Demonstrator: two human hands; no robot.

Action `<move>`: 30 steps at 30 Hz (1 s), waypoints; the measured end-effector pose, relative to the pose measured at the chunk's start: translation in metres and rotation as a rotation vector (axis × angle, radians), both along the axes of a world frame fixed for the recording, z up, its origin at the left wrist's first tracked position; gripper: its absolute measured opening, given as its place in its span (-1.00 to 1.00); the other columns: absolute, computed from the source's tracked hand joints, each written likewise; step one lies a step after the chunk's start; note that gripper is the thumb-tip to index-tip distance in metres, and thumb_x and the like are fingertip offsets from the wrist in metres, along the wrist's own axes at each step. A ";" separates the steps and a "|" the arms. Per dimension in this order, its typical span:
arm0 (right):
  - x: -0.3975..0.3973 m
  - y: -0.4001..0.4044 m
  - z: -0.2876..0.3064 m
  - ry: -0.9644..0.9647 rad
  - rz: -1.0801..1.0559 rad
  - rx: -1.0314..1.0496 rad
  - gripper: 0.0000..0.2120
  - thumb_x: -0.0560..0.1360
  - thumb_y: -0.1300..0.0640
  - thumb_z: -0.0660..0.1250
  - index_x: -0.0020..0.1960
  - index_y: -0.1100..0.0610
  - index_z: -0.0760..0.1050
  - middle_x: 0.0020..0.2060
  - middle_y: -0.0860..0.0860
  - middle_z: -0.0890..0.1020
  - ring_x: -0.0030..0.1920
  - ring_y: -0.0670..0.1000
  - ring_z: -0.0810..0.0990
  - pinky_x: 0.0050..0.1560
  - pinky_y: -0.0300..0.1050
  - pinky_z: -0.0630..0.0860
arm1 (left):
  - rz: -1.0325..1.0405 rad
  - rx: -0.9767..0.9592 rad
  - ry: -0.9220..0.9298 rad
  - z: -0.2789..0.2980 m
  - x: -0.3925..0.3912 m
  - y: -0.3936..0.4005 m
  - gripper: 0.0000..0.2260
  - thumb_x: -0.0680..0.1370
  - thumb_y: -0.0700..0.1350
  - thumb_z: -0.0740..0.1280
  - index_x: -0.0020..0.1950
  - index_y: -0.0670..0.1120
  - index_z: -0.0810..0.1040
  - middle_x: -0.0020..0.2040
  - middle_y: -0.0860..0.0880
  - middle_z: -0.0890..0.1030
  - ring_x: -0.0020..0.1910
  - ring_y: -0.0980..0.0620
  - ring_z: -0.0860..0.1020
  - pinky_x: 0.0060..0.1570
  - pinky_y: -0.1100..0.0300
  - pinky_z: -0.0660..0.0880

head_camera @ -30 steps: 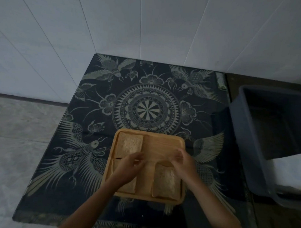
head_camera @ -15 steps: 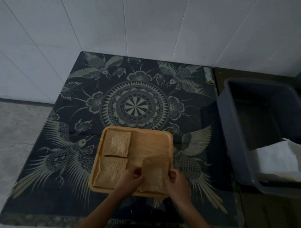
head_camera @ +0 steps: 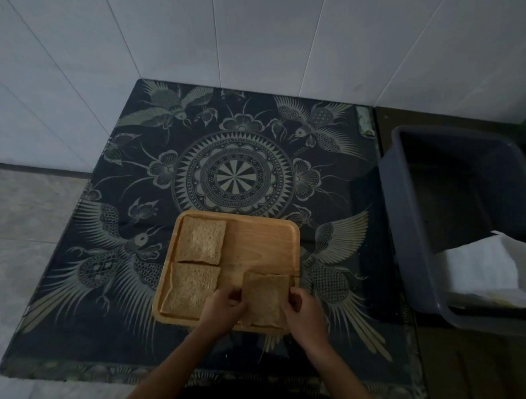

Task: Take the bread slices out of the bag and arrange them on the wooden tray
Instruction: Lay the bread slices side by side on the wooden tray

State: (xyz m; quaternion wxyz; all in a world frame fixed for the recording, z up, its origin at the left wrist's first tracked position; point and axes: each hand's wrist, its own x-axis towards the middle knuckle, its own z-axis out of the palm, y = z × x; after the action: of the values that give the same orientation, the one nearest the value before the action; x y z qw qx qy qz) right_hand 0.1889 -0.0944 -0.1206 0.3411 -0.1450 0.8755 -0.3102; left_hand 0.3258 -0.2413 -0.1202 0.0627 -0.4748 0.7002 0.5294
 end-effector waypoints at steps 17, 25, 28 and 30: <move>0.000 -0.005 0.005 -0.132 -0.147 -0.093 -0.81 0.54 0.07 0.45 0.08 -0.15 0.52 -0.09 -0.26 0.63 -0.08 -0.33 0.58 -0.28 -0.49 0.46 | 0.077 -0.001 0.066 0.010 -0.006 -0.003 -0.76 0.52 -0.13 0.47 0.18 -0.04 0.66 -0.05 0.11 0.68 -0.10 0.22 0.65 -0.24 0.45 0.49; -0.016 -0.010 0.010 -0.352 -0.363 -0.230 -0.66 0.41 0.09 0.60 0.11 -0.08 0.56 -0.01 -0.07 0.69 -0.01 -0.10 0.68 -0.15 -0.22 0.58 | 0.112 0.086 0.104 0.014 -0.017 -0.015 -0.78 0.54 -0.16 0.45 0.18 -0.06 0.66 0.02 0.03 0.70 0.00 0.06 0.67 0.04 0.07 0.66; -0.028 -0.014 0.010 -0.355 -0.378 -0.249 -0.64 0.40 0.09 0.60 0.13 -0.06 0.57 0.01 -0.07 0.70 0.03 -0.07 0.68 -0.03 -0.07 0.65 | 0.107 0.094 0.108 0.016 -0.026 -0.024 -0.78 0.54 -0.15 0.45 0.18 -0.06 0.66 0.02 0.02 0.69 0.00 0.04 0.67 0.09 -0.02 0.65; -0.036 -0.018 0.010 -0.359 -0.378 -0.259 -0.67 0.42 0.11 0.59 0.11 -0.08 0.57 0.02 -0.05 0.70 0.04 -0.05 0.69 0.05 0.02 0.67 | 0.105 0.114 0.121 0.019 -0.033 -0.031 -0.79 0.54 -0.15 0.44 0.18 -0.04 0.66 0.03 0.01 0.70 0.01 0.02 0.67 0.12 -0.07 0.64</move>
State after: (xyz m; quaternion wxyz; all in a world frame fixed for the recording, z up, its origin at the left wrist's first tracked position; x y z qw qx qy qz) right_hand 0.1527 -0.1126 -0.1111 0.4053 0.0358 0.7656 -0.4982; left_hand 0.2924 -0.2718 -0.1016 0.0192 -0.4736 0.6458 0.5986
